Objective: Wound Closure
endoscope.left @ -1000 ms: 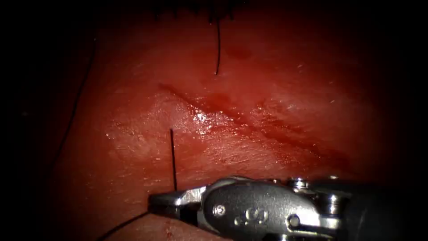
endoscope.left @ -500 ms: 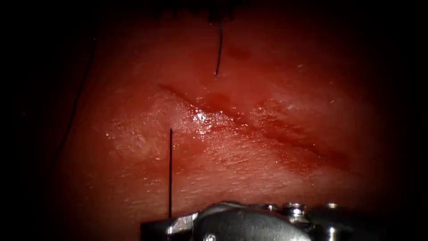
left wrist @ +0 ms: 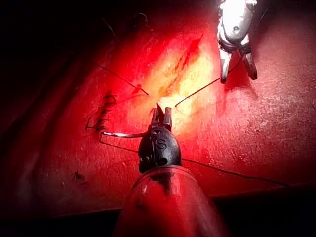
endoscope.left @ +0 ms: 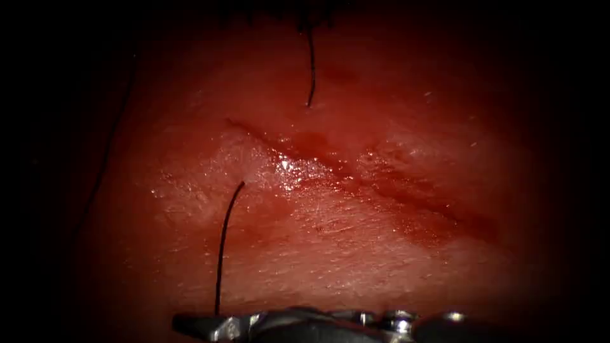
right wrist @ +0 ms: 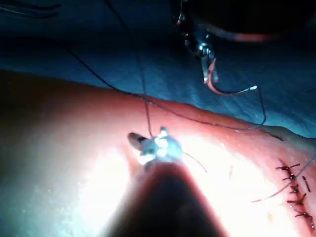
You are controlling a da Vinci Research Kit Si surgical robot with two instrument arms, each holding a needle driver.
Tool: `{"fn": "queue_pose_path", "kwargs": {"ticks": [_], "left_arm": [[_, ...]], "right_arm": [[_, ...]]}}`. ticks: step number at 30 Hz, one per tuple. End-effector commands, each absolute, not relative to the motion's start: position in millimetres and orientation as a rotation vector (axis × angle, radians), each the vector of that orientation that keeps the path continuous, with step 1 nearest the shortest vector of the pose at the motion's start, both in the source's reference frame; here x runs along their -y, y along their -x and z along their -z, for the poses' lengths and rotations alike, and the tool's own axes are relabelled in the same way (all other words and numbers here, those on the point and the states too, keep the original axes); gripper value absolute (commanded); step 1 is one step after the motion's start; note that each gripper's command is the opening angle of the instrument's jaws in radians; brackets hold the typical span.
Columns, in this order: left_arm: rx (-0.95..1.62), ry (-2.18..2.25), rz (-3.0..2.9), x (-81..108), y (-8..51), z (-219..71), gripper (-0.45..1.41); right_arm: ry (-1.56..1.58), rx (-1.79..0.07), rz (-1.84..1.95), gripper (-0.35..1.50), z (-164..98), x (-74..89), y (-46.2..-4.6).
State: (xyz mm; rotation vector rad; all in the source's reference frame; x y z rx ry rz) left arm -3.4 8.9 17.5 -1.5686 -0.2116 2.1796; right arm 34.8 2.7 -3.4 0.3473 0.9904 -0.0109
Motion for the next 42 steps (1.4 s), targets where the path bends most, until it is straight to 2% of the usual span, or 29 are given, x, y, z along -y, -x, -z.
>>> {"fn": "queue_pose_path", "kwargs": {"ticks": [1,6,12,17,19,25,29,30,31,32,42], "left_arm": [[0.213,1.570,-2.180,-8.8,3.9,-18.1,-0.45],[0.213,1.570,-2.180,-8.8,3.9,-18.1,-0.45],[0.212,1.571,-2.180,-8.8,4.0,-18.2,-0.45],[0.214,1.569,-2.177,-8.7,4.0,-18.4,-0.45],[0.214,1.569,-2.177,-8.7,4.0,-18.5,-0.45],[0.214,1.570,-2.177,-8.7,3.9,-18.5,-0.45],[0.214,1.569,-2.177,-8.7,4.0,-18.5,-0.45],[0.214,1.569,-2.177,-8.7,4.0,-18.5,-0.45],[0.214,1.569,-2.177,-8.7,4.0,-18.5,-0.45],[0.213,1.569,-2.177,-8.7,4.0,-18.5,-0.45],[0.212,1.569,-2.177,-8.6,4.1,-18.5,-0.45]], "right_arm": [[-0.318,-1.003,-0.012,1.09,2.9,-4.1,-34.7],[-0.251,-1.085,-0.078,1.09,1.9,-7.5,-32.5],[-0.179,-1.051,-0.058,1.01,-1.9,-10.4,-30.8],[-0.131,-1.033,-0.031,0.98,-6.1,-10.9,-31.8],[-0.113,-1.021,-0.021,1.11,-8.8,-10.4,-32.9],[-0.098,-1.013,0.001,1.08,-12.1,-9.2,-34.1],[-0.105,-0.998,0.019,0.68,-13.1,-8.3,-34.3],[-0.108,-0.994,0.022,0.41,-13.2,-8.2,-34.3],[-0.114,-0.985,0.030,-0.23,-13.3,-7.9,-34.3],[-0.119,-0.986,0.042,-0.35,-13.3,-7.6,-34.2],[-0.169,-0.985,0.042,-0.35,-9.1,-4.9,-33.1]]}}
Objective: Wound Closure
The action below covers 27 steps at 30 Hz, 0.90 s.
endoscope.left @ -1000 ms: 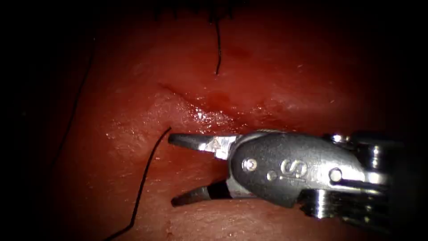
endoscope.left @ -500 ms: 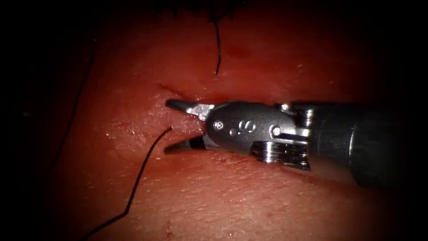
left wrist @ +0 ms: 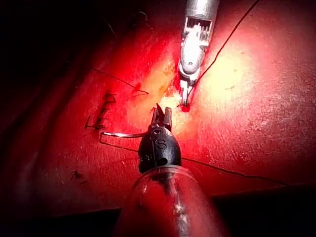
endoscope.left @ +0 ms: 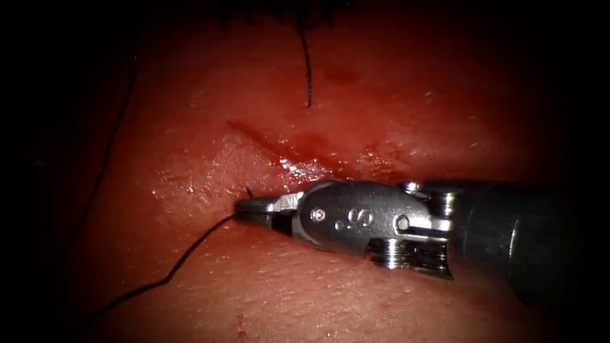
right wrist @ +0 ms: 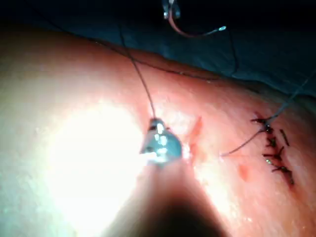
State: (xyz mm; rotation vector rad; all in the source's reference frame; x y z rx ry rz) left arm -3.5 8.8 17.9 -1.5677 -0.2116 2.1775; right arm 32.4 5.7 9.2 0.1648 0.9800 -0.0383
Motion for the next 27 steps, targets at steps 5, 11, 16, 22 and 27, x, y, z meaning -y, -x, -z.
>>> {"fn": "queue_pose_path", "kwargs": {"ticks": [5,11,16,22,27], "left_arm": [[0.215,1.573,-2.177,-8.6,4.3,-18.6,-0.45],[0.215,1.573,-2.177,-8.5,4.3,-18.6,-0.45],[0.216,1.570,-2.180,-8.5,4.3,-18.6,-0.45],[0.216,1.570,-2.180,-8.5,4.3,-18.6,-0.45],[0.216,1.570,-2.180,-8.5,4.3,-18.6,-0.45]], "right_arm": [[-0.191,-0.999,0.051,-0.35,-5.6,-3.1,-33.8],[-0.210,-1.003,0.037,-0.35,-2.8,-2.9,-34.2],[-0.215,-0.997,0.043,-0.35,-2.7,-2.6,-34.2],[-0.240,-0.977,0.068,-0.35,-1.8,-1.6,-34.2],[-0.269,-0.958,0.079,-0.35,-0.7,-0.5,-34.6]]}}
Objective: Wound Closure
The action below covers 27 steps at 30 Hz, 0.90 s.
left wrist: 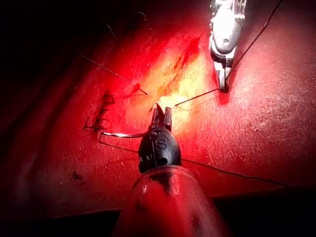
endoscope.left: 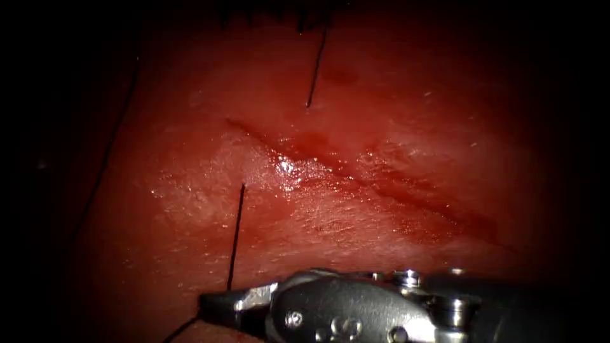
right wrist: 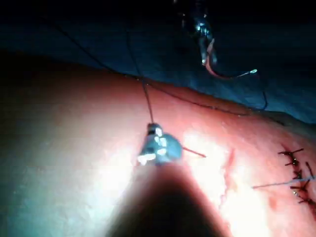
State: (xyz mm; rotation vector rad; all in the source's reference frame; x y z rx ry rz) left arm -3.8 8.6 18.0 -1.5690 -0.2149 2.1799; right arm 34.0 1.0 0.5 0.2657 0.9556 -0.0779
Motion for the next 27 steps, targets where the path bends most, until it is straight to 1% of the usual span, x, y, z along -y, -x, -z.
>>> {"fn": "queue_pose_path", "kwargs": {"ticks": [1,27], "left_arm": [[0.216,1.570,-2.180,-8.5,4.3,-18.6,-0.45],[0.219,1.573,-2.180,-8.5,4.3,-18.6,-0.45]], "right_arm": [[-0.273,-0.958,0.074,-0.35,-0.5,-0.4,-34.7],[-0.448,-0.914,0.117,-0.35,4.9,3.1,-36.6]]}}
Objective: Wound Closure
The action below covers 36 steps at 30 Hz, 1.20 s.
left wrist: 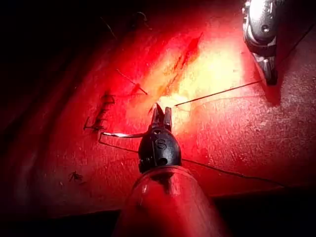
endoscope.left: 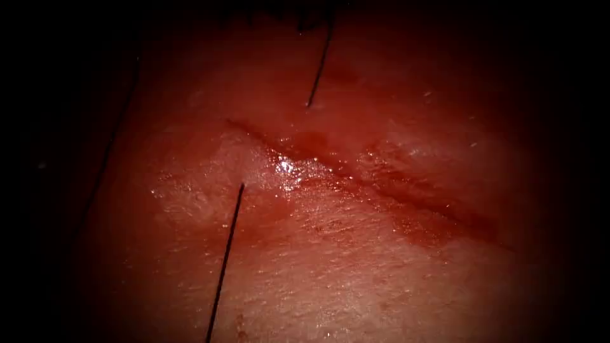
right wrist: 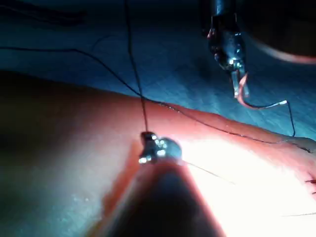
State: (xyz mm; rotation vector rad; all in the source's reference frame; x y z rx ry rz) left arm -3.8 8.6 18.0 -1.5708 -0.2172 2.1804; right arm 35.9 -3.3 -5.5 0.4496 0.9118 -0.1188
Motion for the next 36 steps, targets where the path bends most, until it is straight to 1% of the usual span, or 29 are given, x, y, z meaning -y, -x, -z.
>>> {"fn": "queue_pose_path", "kwargs": {"ticks": [1,2,3,4,6,11,14,16,19,21,24,25,29,33,36], "left_arm": [[0.219,1.573,-2.180,-8.5,4.3,-18.6,-0.45],[0.219,1.573,-2.180,-8.5,4.3,-18.6,-0.45],[0.219,1.573,-2.180,-8.5,4.3,-18.6,-0.45],[0.219,1.573,-2.180,-8.5,4.3,-18.6,-0.45],[0.219,1.573,-2.180,-8.5,4.3,-18.6,-0.45],[0.217,1.572,-2.180,-8.5,4.4,-18.6,-0.45],[0.221,1.572,-2.182,-8.4,4.5,-18.7,-0.45],[0.221,1.572,-2.182,-8.4,4.5,-18.7,-0.45],[0.221,1.572,-2.182,-8.4,4.5,-18.7,-0.45],[0.221,1.572,-2.182,-8.4,4.5,-18.7,-0.45],[0.221,1.572,-2.182,-8.4,4.5,-18.7,-0.45],[0.221,1.573,-2.183,-8.4,4.5,-18.7,-0.45],[0.222,1.574,-2.183,-8.4,4.4,-18.7,-0.45],[0.222,1.573,-2.183,-8.4,4.4,-18.7,-0.45],[0.221,1.573,-2.183,-8.4,4.4,-18.7,-0.45]], "right_arm": [[-0.441,-0.929,0.105,-0.03,4.8,2.3,-36.6],[-0.410,-0.961,0.076,0.49,4.7,0.8,-36.4],[-0.375,-0.966,0.054,0.83,4.6,-0.2,-36.2],[-0.354,-0.966,0.039,0.93,4.5,-1.0,-36.0],[-0.324,-0.981,0.002,1.04,4.1,-2.8,-35.4],[-0.257,-0.999,-0.026,1.11,1.8,-5.6,-34.2],[-0.238,-0.995,-0.022,1.06,-0.3,-5.8,-33.5],[-0.214,-1.006,-0.031,0.98,-1.6,-6.5,-33.3],[-0.192,-1.005,-0.033,0.98,-3.8,-7.3,-32.7],[-0.173,-1.016,-0.041,0.94,-4.8,-7.6,-32.1],[-0.173,-1.018,-0.042,1.01,-5.0,-7.9,-31.6],[-0.172,-1.026,-0.035,1.10,-4.5,-7.7,-31.1],[-0.213,-1.055,-0.054,1.10,0.0,-8.4,-29.2],[-0.268,-1.092,-0.046,1.18,4.8,-8.8,-26.4],[-0.336,-1.139,-0.019,1.16,6.8,-8.4,-23.5]]}}
